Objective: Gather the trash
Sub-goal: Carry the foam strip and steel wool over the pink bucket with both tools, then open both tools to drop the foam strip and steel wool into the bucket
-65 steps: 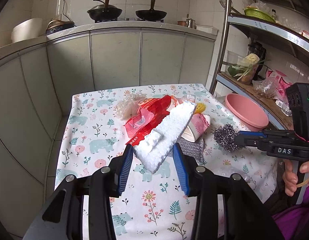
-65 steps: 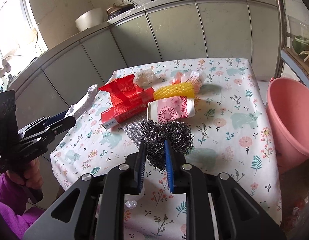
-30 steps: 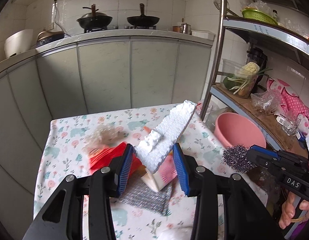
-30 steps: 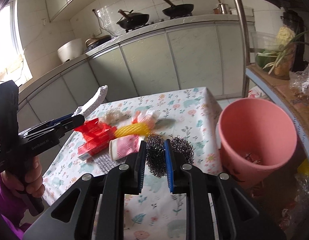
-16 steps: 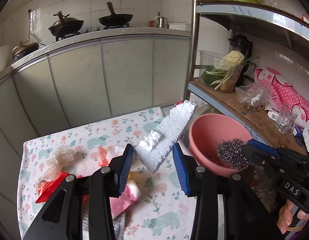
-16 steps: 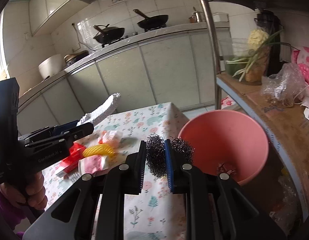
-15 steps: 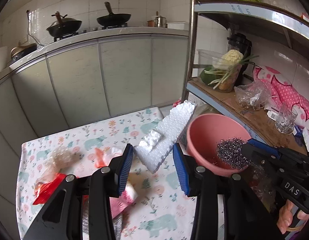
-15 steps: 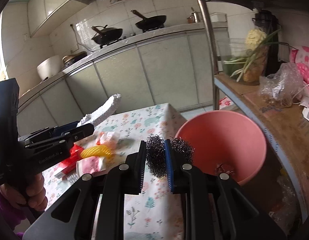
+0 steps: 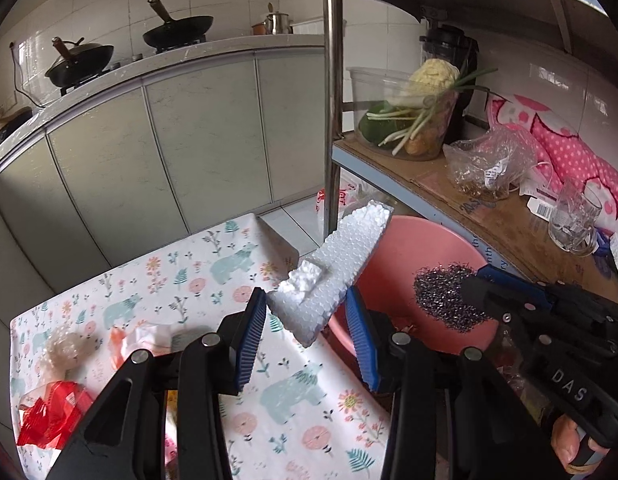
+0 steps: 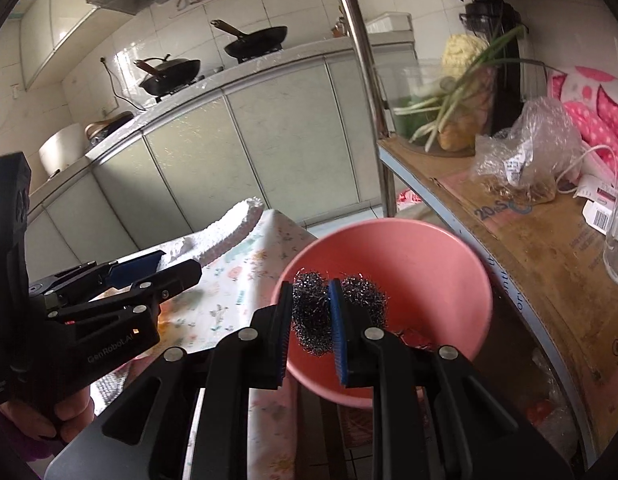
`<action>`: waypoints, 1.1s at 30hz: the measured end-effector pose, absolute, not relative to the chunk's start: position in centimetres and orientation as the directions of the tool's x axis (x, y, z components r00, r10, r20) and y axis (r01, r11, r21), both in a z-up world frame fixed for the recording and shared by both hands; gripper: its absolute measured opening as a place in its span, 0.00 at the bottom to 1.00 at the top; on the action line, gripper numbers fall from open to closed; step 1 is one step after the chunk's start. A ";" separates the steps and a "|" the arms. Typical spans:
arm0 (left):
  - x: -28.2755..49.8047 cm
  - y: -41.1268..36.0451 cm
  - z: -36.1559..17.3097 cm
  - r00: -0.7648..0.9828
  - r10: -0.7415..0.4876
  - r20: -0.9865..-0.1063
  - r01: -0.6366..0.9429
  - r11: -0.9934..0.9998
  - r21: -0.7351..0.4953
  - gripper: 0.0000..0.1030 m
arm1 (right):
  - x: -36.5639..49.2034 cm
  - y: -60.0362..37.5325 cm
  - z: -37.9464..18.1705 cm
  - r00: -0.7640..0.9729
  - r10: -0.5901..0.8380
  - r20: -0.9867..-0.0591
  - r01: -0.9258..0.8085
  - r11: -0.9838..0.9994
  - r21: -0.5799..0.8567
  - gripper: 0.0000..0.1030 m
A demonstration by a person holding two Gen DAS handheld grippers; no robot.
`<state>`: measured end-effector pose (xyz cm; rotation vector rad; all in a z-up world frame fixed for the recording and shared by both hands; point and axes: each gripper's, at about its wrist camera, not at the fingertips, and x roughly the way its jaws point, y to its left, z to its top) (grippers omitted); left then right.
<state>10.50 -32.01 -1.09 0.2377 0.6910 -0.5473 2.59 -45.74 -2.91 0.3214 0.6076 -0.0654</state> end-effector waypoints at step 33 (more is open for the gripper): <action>14.6 -37.7 -6.2 0.582 -0.367 -0.726 0.566 0.824 0.037 0.40 | 7.0 -48.9 -9.9 0.735 0.004 -0.679 0.242 0.933 0.268 0.18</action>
